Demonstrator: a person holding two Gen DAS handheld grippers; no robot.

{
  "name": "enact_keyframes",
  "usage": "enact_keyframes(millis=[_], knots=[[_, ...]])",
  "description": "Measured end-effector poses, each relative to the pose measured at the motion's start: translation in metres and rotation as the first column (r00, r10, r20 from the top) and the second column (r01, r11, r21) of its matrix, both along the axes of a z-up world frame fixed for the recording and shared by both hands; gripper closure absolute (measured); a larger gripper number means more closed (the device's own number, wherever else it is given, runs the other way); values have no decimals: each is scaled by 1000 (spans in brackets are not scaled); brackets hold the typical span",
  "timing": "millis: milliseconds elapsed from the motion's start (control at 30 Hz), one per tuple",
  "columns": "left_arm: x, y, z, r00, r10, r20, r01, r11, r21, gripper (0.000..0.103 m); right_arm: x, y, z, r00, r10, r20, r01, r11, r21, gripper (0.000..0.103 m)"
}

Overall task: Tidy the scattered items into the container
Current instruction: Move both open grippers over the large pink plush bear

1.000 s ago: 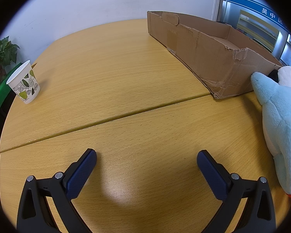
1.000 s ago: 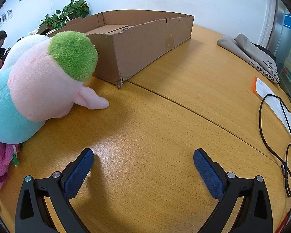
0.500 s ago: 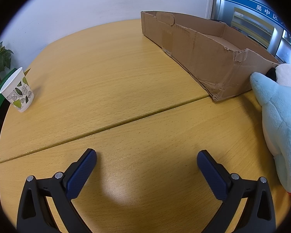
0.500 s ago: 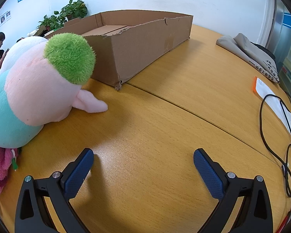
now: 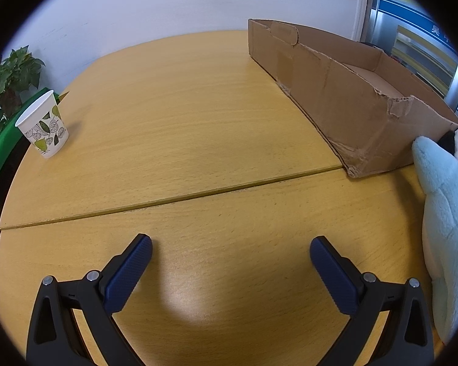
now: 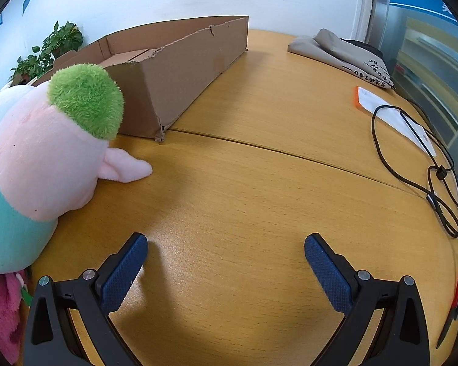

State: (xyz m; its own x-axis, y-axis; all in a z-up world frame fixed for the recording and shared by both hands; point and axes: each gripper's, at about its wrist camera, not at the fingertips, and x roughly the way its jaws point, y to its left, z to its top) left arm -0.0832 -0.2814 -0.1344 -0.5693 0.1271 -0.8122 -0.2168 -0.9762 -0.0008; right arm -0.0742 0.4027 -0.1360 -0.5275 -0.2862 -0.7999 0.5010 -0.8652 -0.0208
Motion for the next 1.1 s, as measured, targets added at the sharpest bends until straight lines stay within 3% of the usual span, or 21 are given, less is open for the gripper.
enact_keyframes(millis=[100,200,300,400,500,567,667,767,867,1000,1100], knots=[[18,-8,19,986,148,-75,-153,986,-63,1,11,8,0,1000,-31,-6,31,1000,3,0],[57,-11,66,944,263,-197,-270,963,-13,1,31,30,11,988,-143,-65,142,990,-18,0],[115,10,121,902,302,-307,-296,953,70,1,62,58,36,960,-252,-119,241,965,-100,0],[174,60,154,884,288,-367,-274,957,91,1,98,73,65,935,-303,-184,275,948,-162,0],[222,114,164,887,251,-388,-217,968,129,1,140,72,95,915,-294,-277,236,946,-224,0],[245,149,162,906,214,-365,-164,973,165,1,161,68,107,910,-290,-298,207,937,-281,0],[263,188,154,928,178,-327,-125,976,179,1,188,52,112,931,-255,-262,152,921,-357,0],[276,218,147,941,135,-312,-92,985,149,1,207,23,113,946,-191,-263,87,928,-362,0],[278,231,140,951,125,-281,-76,981,179,1,229,-8,114,950,-142,-280,39,939,-343,0],[275,243,123,968,110,-226,-61,975,213,1,250,-32,116,961,-85,-262,-21,926,-378,0],[274,248,112,976,99,-194,-53,972,230,1,255,-46,111,967,-96,-238,-2,925,-380,0]])
